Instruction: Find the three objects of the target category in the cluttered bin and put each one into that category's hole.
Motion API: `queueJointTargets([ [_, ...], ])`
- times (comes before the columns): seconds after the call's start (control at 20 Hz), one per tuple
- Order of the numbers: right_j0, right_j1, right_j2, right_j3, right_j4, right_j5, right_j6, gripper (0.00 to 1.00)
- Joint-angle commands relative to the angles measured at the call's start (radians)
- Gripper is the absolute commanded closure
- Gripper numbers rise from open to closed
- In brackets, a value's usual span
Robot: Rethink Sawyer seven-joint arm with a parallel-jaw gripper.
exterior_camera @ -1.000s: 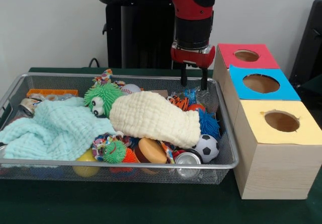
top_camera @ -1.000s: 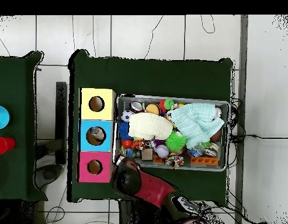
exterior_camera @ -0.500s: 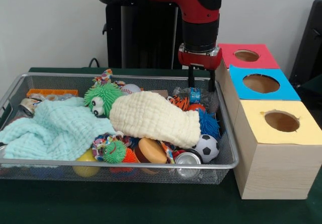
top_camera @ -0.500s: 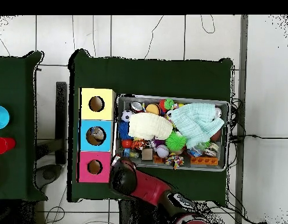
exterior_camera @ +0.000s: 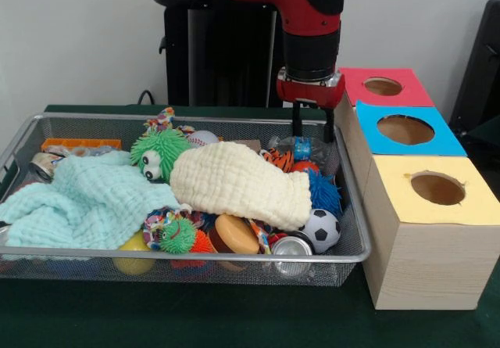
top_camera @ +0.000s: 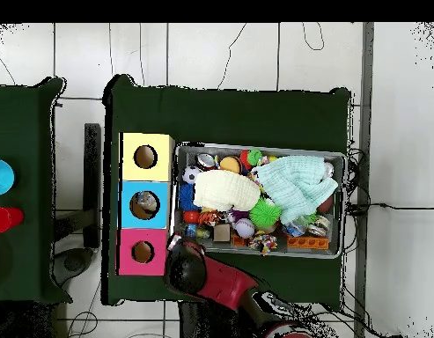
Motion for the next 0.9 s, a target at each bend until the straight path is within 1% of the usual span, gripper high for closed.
queueJointTargets([
  [0.05, 0.009, -0.013, 0.067, -0.089, 0.025, -0.003, 0.206, 0.0],
  [0.3, 0.011, -0.014, 0.058, -0.107, 0.018, -0.022, 0.197, 0.0],
  [0.35, -0.003, -0.044, 0.05, -0.124, 0.027, 0.022, 0.179, 0.0],
  [0.6, 0.006, -0.068, 0.038, -0.129, 0.045, 0.061, 0.177, 0.0],
  [0.9, -0.001, -0.069, 0.047, -0.136, 0.042, 0.046, 0.179, 0.0],
])
